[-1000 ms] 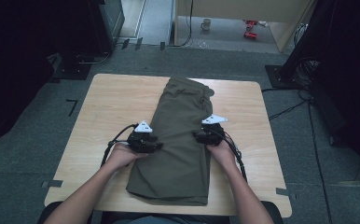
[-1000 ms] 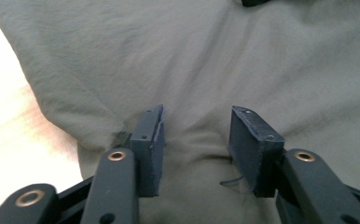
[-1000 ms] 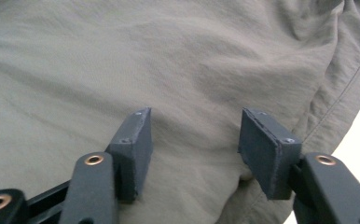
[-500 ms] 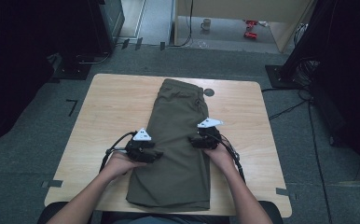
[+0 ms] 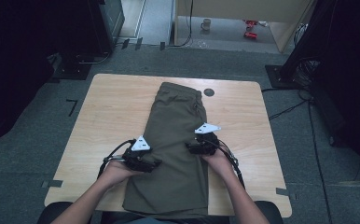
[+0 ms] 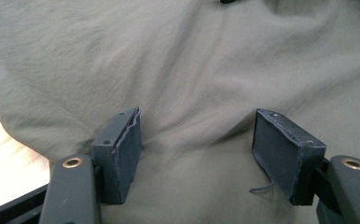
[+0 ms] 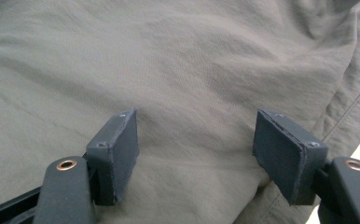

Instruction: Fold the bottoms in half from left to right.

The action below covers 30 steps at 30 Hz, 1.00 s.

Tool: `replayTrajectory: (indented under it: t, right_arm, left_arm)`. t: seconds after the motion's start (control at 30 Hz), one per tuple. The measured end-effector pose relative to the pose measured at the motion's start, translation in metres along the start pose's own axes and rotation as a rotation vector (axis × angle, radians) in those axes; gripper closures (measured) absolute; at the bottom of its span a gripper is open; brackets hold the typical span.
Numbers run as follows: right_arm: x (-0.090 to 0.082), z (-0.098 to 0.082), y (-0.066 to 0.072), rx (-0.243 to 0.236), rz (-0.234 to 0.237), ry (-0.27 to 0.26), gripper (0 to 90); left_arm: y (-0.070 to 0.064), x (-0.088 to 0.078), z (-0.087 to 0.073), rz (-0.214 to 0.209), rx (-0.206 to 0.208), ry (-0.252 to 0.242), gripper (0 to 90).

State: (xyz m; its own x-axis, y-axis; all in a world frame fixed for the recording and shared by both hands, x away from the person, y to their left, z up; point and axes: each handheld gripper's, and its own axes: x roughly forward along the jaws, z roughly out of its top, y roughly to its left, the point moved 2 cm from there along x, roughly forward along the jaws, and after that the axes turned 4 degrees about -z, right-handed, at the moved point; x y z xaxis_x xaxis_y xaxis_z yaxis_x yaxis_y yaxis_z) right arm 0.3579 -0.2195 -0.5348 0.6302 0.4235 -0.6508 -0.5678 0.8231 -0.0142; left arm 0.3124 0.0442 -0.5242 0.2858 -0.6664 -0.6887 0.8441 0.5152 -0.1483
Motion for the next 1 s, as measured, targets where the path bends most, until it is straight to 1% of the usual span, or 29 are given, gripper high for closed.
replayTrajectory:
  t: [0.17,0.37,0.67,0.9,1.0]
  right_arm:
    - [-0.003,-0.003,0.007,-0.001,0.002,-0.004,30.3]
    - [-0.008,-0.006,0.014,-0.010,0.008,0.004,29.5]
    - [-0.014,-0.011,0.024,-0.022,0.019,0.017,29.0]
    - [-0.019,-0.015,0.031,-0.028,0.027,0.016,28.9]
    - [-0.022,-0.015,0.034,-0.033,0.031,0.029,28.9]
  left_arm:
    - [-0.005,-0.004,-0.004,0.001,0.001,0.002,32.9]
    - [-0.010,-0.007,-0.010,0.002,0.009,0.002,31.0]
    - [-0.018,-0.014,-0.017,-0.007,0.008,0.012,30.6]
    - [-0.023,-0.019,-0.023,-0.014,0.002,0.012,30.5]
    - [-0.024,-0.021,-0.024,-0.018,0.004,0.014,30.5]
